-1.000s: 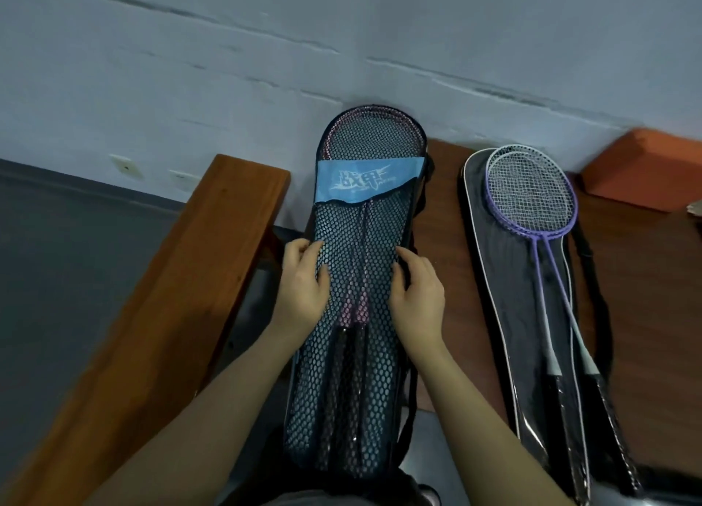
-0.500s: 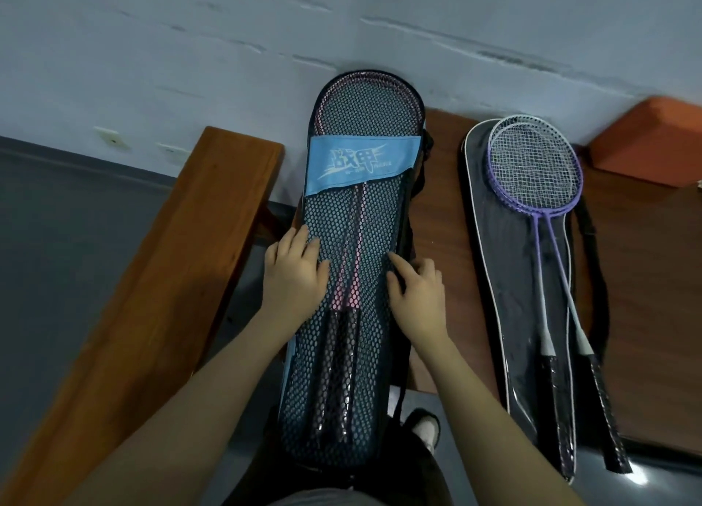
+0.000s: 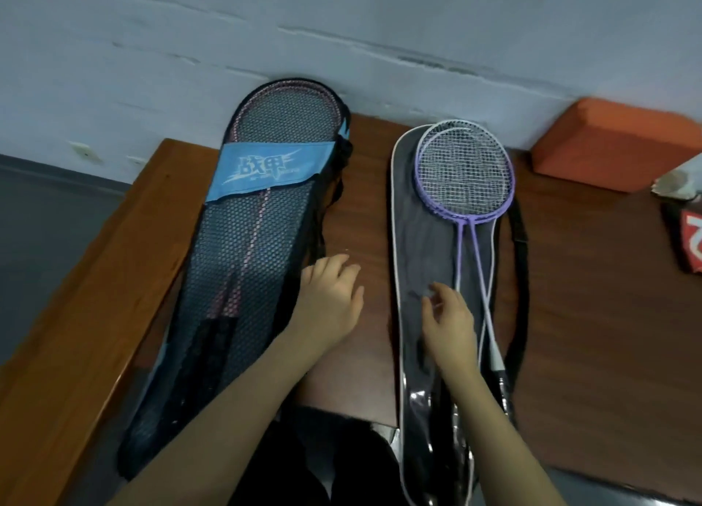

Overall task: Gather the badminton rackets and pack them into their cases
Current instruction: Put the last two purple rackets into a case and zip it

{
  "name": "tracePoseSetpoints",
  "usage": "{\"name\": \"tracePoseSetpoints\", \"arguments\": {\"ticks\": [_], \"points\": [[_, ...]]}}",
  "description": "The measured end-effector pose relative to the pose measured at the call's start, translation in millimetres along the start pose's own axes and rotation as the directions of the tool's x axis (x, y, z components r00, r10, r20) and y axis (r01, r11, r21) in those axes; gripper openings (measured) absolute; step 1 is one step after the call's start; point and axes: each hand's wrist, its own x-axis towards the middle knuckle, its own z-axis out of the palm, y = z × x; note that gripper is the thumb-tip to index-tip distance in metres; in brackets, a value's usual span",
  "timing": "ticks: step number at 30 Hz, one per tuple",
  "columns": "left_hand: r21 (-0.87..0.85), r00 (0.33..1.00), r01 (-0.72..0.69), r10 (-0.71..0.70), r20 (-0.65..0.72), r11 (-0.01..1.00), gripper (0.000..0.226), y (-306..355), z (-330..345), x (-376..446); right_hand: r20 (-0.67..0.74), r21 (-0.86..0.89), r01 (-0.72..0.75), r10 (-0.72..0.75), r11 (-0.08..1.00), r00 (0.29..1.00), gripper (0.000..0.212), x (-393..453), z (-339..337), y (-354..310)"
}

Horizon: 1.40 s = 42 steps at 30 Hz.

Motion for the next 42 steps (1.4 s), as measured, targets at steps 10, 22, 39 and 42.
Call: {"name": "tracePoseSetpoints", "arguments": {"ticks": [10,22,39,42], "points": [[-0.062,0.976,0.128,-0.115,0.183,0.99,0.04,85,74,18,0.064,-0.218,-0.061,0.077,0.974,0.995,0.041,37,-51,92],[0.117,0.973,0.1,-0.121,0.198,0.988,0.05,77,103,44,0.073,-0.012,0.043,-0.042,0.999,0.996,0.04,38,-48,86],[-0.36,0.969,0.197,-0.127,0.211,0.912,0.075,51,98,72,-0.004,-0.225,-0.036,0.036,0.974,0.999,0.045,75,-5,60],[-0.412,0.969,0.203,-0.123,0.213,0.888,0.073,49,95,66,0.013,-0.156,-0.049,0.052,0.987,0.999,0.044,74,-5,61]]}}
